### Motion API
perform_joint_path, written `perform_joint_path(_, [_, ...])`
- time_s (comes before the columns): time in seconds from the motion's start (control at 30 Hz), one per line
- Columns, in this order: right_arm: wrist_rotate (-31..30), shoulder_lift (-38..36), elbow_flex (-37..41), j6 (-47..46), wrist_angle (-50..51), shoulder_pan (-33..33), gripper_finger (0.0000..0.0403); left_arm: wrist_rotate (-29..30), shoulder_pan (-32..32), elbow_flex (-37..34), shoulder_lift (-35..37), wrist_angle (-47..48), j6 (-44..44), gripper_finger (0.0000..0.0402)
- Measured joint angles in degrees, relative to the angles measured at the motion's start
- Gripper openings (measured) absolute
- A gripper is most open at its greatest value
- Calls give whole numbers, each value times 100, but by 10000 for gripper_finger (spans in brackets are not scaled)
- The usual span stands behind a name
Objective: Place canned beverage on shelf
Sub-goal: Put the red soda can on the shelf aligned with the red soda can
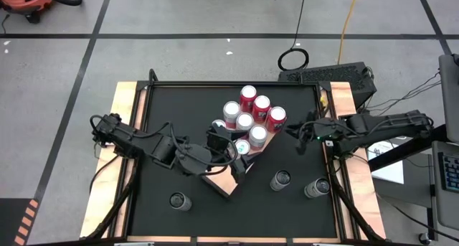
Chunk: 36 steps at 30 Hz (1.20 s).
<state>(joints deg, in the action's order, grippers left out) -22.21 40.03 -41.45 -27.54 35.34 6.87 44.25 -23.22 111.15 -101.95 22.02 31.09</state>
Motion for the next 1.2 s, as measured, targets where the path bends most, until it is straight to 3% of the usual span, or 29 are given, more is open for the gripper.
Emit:
perform_joint_path(0.4, [-7, 224, 0, 145, -247, -2, 9, -1, -4, 0, 0, -2, 7, 398])
perform_joint_path(1.2, [-29, 706, 0, 572, -611, -2, 6, -46, -52, 0, -2, -9, 28, 398])
